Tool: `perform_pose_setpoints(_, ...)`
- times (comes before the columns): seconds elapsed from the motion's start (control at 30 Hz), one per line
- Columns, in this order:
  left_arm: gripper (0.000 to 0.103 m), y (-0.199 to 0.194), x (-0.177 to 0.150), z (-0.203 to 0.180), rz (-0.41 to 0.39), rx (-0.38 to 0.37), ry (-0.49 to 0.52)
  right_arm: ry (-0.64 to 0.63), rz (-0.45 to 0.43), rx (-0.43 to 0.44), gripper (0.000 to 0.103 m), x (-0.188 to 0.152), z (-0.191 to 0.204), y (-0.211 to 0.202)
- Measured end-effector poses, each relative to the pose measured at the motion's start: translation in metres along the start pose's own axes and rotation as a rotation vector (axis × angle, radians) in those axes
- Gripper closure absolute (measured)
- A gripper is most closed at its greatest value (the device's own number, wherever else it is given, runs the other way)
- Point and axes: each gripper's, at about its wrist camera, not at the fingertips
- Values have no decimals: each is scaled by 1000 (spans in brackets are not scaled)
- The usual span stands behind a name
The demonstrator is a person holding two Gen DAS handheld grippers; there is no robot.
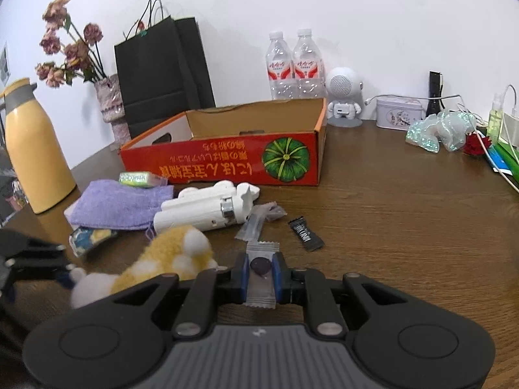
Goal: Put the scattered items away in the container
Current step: 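Lift the alpaca with the left gripper while the right gripper carries the packet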
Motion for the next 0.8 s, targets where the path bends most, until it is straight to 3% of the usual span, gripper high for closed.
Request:
perform_pose_setpoints(0.17, 51, -14, -7, -24, 29, 257, -204, -30, 2, -53, 89, -8, 8, -2)
perform_pose_setpoints(0.27, 49, -10, -3, -30, 38, 325, -226, -34, 21, -16, 89, -17, 15, -7)
perform_pose_setpoints(0.3, 43, -7, 2, -31, 39, 344, -230, -38, 31, -1, 89, -19, 20, -5)
perform_pose_setpoints(0.33, 27, -6, 7, -33, 28, 340, -220, -47, 36, 3, 89, -21, 26, -3)
perform_pose_setpoints(0.4, 4, -7, 14, -36, -6, 296, -172, -65, 42, -16, 89, -23, 36, 0)
perform_pose_setpoints(0.47, 6, -7, 19, -34, -45, 273, -127, -72, 44, -25, 89, -26, 41, -2)
perform_pose_setpoints(0.5, 18, -6, 19, -29, -34, 265, -131, -67, 47, -28, 89, -27, 40, -4)
perform_pose_setpoints(0.53, 45, -1, 19, -21, -16, 235, -152, -64, 50, -38, 89, -28, 39, -5)
perform_pose_setpoints(0.57, 51, 7, 19, -10, 19, 194, -196, -61, 53, -49, 89, -29, 38, -6)
perform_pose_setpoints(0.6, 52, 12, 16, -1, 27, 151, -242, -57, 54, -58, 89, -30, 37, -7)
perform_pose_setpoints(0.67, 54, 9, 15, 3, 11, 134, -273, -49, 62, -64, 89, -33, 35, -10)
perform_pose_setpoints(0.8, 56, -2, 16, -7, -24, 185, -271, -59, 75, -72, 83, -37, 37, -11)
Point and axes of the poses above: each gripper's, at about its wrist camera, not at the fingertips, and y roughly the way its jaws point, z to its left, x to its top, and after that the axes turned 12 degrees about y, right-handed
